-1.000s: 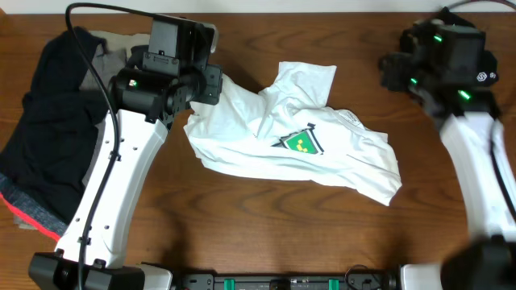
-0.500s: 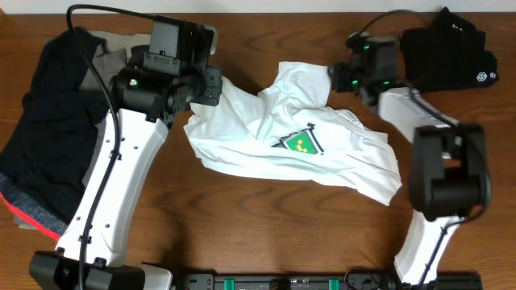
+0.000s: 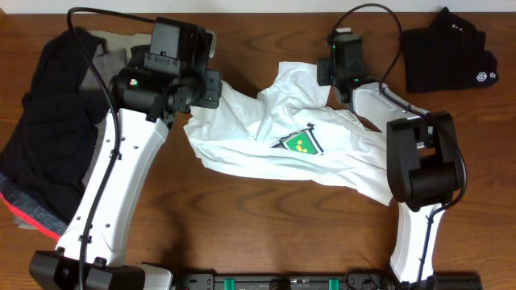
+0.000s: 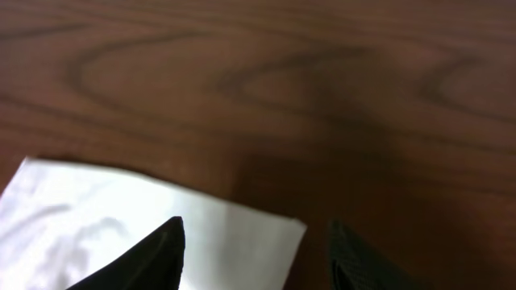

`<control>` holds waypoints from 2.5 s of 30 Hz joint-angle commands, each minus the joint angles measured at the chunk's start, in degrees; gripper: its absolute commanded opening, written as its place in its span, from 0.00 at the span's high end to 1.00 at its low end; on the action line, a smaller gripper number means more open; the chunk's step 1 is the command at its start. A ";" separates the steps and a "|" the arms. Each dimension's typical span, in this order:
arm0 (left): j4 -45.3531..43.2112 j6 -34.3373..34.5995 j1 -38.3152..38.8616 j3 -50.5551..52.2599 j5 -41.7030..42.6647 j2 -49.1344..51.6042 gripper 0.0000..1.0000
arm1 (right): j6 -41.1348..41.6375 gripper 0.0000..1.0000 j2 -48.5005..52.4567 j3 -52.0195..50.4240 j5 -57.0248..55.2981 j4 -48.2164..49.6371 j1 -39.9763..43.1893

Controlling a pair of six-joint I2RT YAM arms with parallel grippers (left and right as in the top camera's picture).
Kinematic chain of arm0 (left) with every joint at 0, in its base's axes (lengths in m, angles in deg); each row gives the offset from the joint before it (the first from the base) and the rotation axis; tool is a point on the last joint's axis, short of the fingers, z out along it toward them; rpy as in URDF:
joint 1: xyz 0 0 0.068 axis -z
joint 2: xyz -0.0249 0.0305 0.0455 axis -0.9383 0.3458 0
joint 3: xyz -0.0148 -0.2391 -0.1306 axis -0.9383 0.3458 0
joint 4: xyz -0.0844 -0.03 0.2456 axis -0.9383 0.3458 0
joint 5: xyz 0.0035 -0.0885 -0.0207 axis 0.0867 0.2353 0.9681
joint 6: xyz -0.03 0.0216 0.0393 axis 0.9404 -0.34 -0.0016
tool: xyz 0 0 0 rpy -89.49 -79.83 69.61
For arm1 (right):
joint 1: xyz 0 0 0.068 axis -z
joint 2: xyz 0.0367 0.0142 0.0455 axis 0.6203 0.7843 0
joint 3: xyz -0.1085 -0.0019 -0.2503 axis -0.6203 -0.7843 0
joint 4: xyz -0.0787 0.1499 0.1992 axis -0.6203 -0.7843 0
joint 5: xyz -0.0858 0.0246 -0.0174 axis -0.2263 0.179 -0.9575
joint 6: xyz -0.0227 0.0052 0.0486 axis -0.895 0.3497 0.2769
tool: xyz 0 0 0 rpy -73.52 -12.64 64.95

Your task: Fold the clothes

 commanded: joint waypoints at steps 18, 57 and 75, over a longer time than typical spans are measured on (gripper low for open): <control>0.17 0.33 -0.24 1.42 -0.44 0.66 0.94 | 6.29 0.49 6.10 1.01 -2.21 0.00 -0.26; -15.45 0.28 -4.11 -0.66 -17.62 -6.47 0.94 | -4.35 0.99 -26.82 28.22 10.71 -41.18 15.43; -18.80 0.31 -1.03 -0.66 -12.22 -29.03 0.94 | -9.60 0.99 -51.98 28.22 11.61 -45.46 19.19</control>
